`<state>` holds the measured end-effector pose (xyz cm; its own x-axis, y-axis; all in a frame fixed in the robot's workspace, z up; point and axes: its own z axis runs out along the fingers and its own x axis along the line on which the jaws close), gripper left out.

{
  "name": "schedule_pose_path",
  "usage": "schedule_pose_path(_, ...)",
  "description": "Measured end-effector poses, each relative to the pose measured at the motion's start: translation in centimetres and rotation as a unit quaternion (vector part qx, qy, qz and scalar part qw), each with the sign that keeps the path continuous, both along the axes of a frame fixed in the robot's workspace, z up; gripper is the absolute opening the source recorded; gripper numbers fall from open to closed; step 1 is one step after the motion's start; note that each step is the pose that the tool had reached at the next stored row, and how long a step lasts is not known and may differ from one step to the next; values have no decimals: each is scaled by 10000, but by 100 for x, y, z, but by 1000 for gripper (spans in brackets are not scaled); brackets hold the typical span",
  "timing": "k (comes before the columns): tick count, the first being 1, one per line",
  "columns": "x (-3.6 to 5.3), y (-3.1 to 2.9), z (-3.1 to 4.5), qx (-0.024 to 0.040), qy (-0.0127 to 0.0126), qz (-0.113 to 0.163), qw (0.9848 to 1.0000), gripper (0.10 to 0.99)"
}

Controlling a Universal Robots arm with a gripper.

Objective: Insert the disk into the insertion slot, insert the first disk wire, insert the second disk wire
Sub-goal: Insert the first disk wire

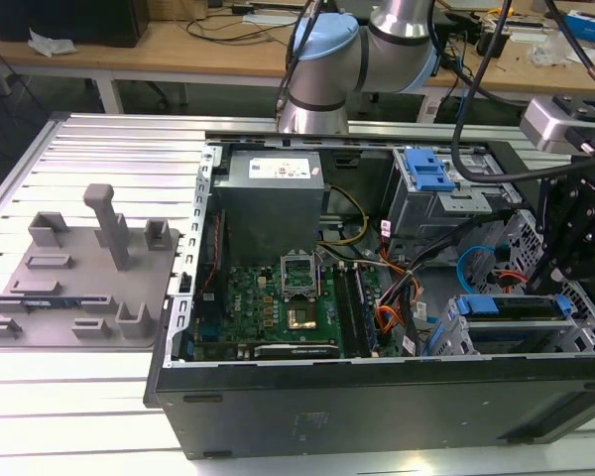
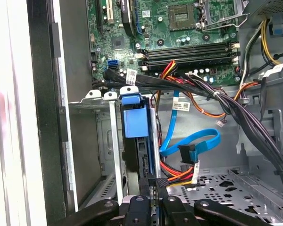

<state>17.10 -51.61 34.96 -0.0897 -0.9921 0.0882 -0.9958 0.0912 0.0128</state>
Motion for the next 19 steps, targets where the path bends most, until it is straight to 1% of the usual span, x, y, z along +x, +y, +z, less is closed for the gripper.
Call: schedule_pose_path(19,0,-29,-48,-1,0,0,10000,165)
